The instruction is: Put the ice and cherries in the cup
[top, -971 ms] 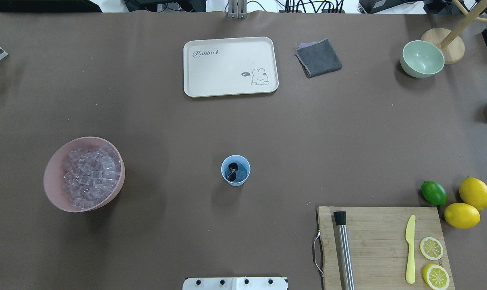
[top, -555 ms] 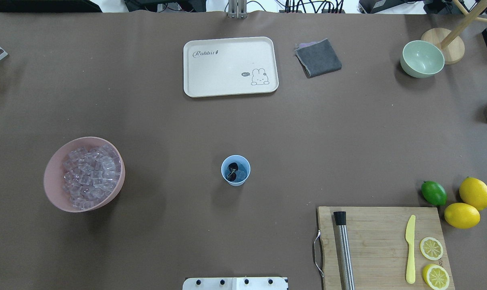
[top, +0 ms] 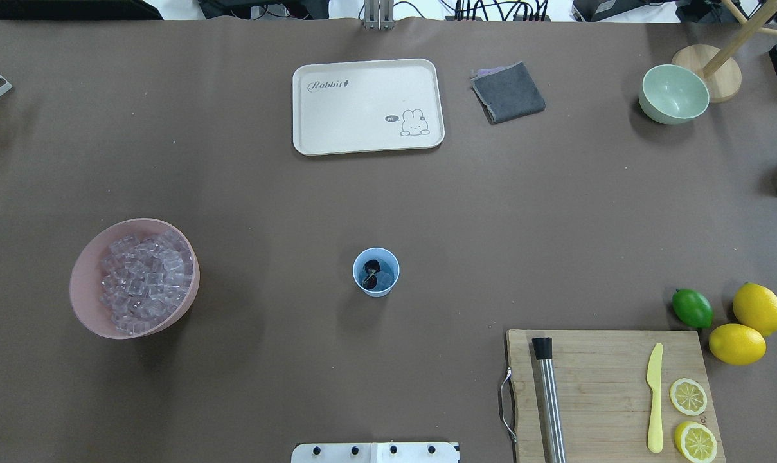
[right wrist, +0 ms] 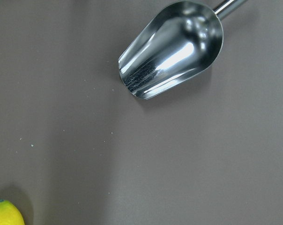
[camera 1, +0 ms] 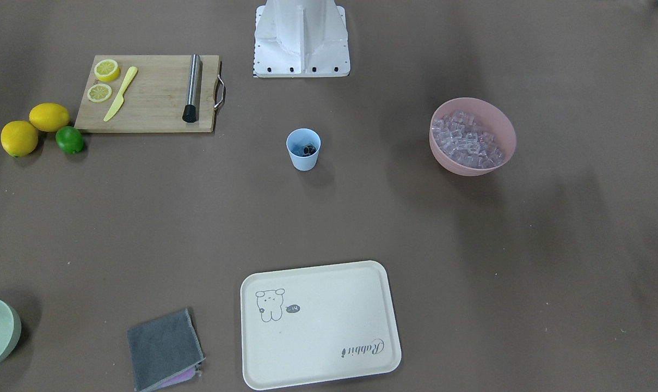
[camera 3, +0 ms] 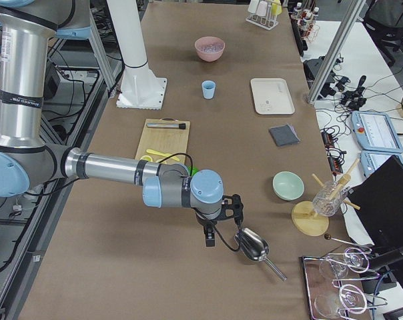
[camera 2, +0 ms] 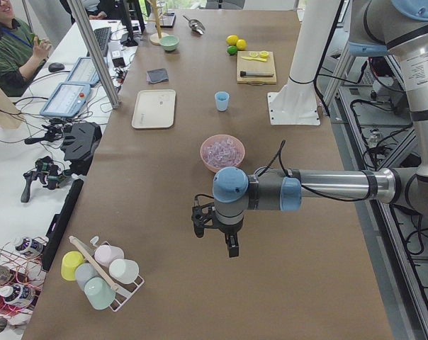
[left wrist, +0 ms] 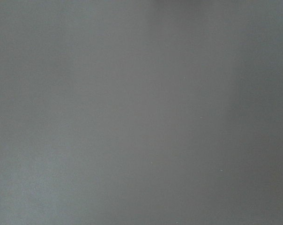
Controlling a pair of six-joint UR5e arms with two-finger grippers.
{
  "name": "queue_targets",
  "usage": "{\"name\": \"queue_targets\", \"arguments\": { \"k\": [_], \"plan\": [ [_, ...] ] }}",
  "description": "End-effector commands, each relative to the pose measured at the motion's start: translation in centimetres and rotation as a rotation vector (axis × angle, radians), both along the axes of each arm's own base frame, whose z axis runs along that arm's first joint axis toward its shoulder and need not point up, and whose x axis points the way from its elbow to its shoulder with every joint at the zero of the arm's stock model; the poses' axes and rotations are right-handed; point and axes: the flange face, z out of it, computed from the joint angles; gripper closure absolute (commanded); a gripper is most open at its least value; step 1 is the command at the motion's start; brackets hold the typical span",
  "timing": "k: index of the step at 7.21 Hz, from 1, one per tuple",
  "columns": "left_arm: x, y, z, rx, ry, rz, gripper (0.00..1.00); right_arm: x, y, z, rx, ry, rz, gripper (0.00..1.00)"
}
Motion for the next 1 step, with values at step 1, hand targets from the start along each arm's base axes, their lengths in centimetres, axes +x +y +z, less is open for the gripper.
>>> {"name": "queue_targets", "arguments": {
  "k": [1],
  "plan": [
    [0.0, -0.08, -0.11, 0.003, 0.0, 0.0, 0.0, 0.06, -0.03, -0.58, 0.011, 0.0, 0.002, 0.0]
  ]
}}
